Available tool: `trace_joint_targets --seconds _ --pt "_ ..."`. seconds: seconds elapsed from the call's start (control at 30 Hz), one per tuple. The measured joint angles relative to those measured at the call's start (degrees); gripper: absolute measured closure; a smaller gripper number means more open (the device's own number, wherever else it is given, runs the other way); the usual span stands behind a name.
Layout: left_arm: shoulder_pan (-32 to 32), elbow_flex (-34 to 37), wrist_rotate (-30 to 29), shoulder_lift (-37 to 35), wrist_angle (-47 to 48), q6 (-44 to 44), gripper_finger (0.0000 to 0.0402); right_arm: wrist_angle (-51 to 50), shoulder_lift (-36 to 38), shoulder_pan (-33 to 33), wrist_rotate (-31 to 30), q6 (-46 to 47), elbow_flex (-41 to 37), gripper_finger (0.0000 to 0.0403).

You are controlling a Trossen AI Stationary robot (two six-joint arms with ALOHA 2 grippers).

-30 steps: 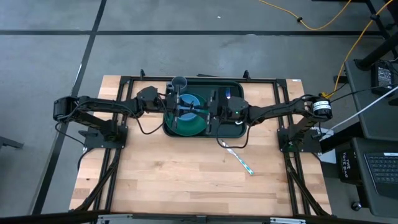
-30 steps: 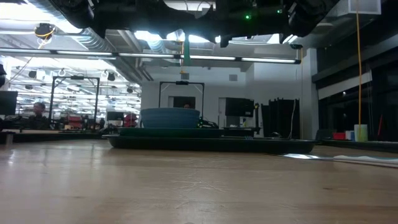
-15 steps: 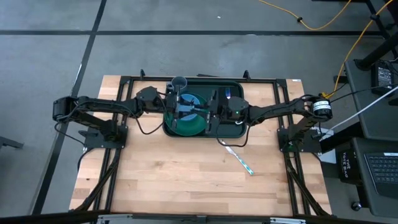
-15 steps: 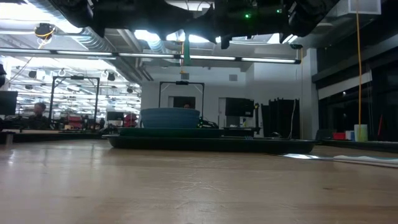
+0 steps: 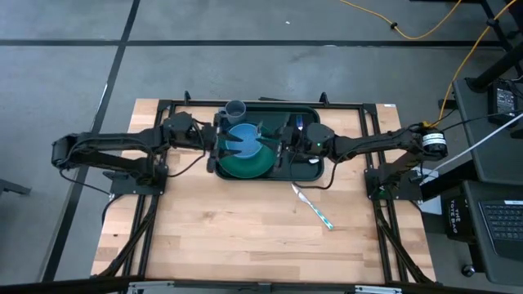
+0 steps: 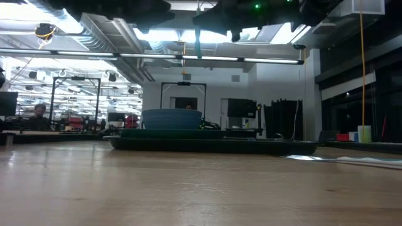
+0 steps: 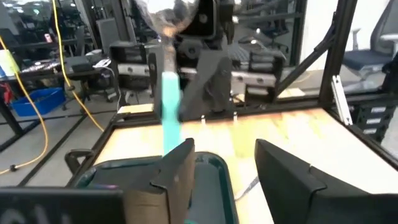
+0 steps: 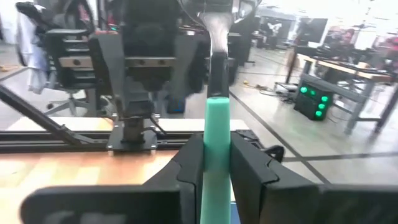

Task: Set up tray
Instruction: Put the light blue spoon on the black table napkin to the left of the blue fork

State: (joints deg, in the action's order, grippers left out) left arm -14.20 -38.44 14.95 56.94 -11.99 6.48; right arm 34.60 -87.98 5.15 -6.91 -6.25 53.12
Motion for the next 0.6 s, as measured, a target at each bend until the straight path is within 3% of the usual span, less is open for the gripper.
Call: trace_joint_targets --seconds 0.13,0.33,0.5,0.6 --pt "-0.02 0.41 -0.81 -3.46 4.26 2.2 0.0286 -2.03 1.0 -0.77 -2.73 0.89 0.0 0.0345" --pt "-0.45 7.15 -0.23 -8.77 0.22 4.19 0.0383 -4.7 1.15 -3.55 -9.99 1.33 0.0 0.0345" --pt "-2.38 13.82 -0.34 -15.91 -4.89 3.25 0.0396 -5.42 1.15 -5.54 -14.64 4.69 0.0 0.0345" --pt "-3.54 16.78 -0.29 -21.02 -5.01 2.98 0.0399 -8.44 1.15 -6.42 -20.85 8.9 0.01 0.0345"
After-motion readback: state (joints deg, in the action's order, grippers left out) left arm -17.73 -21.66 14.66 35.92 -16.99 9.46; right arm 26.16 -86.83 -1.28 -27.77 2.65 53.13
